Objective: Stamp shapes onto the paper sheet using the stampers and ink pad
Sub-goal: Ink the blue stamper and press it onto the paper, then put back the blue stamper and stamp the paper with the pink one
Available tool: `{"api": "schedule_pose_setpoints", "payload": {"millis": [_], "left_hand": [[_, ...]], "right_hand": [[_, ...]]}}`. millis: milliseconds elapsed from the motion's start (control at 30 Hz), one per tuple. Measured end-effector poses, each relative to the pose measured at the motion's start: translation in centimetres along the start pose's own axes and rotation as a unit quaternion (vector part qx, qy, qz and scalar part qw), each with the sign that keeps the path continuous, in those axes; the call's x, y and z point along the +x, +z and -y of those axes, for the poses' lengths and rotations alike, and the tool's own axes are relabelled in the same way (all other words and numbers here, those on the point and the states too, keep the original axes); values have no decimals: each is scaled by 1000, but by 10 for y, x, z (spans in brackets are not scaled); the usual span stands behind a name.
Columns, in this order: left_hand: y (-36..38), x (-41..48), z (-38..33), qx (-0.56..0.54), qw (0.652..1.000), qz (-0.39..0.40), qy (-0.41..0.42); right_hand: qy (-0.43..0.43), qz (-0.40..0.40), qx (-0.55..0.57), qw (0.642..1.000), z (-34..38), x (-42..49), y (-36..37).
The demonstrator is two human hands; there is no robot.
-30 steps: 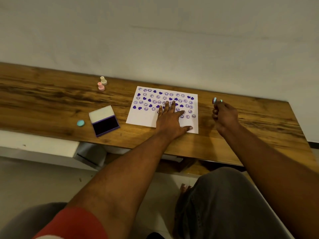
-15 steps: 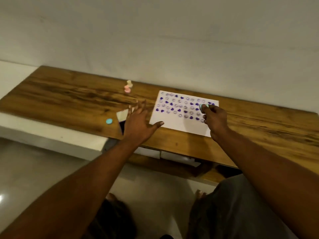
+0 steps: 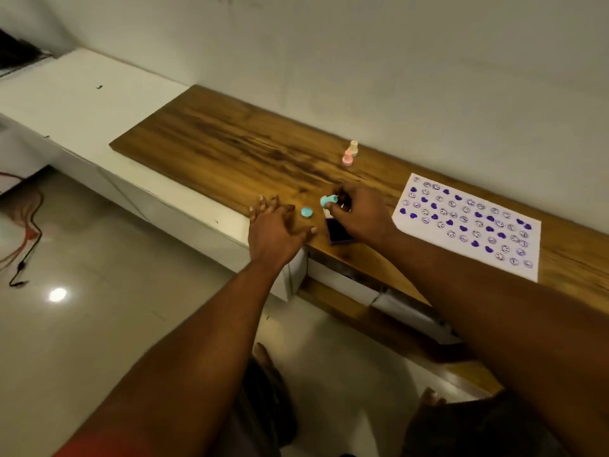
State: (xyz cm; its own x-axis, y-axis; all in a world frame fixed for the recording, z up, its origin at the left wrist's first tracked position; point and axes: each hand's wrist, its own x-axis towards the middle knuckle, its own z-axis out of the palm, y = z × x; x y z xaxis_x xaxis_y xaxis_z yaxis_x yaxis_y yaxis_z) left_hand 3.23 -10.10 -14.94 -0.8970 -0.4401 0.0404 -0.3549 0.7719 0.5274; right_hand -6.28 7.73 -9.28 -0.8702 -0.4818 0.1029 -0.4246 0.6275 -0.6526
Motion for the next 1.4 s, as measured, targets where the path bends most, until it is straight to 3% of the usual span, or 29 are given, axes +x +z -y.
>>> {"api": "schedule_pose_setpoints", "payload": {"millis": [133, 700, 1033, 1400], "left_hand": [[7, 7, -1, -17, 999, -27, -19], [11, 11, -14, -34, 999, -25, -22], [13, 16, -13, -42, 998, -26, -31], [13, 19, -17, -40, 998, -12, -39]], "right_hand": [[-43, 24, -51, 997, 6, 16, 23], [-77, 68, -158, 982, 3, 33, 42], [-73, 140, -350, 924, 38, 52, 46], [-41, 19, -259, 965, 24, 70, 70]]}}
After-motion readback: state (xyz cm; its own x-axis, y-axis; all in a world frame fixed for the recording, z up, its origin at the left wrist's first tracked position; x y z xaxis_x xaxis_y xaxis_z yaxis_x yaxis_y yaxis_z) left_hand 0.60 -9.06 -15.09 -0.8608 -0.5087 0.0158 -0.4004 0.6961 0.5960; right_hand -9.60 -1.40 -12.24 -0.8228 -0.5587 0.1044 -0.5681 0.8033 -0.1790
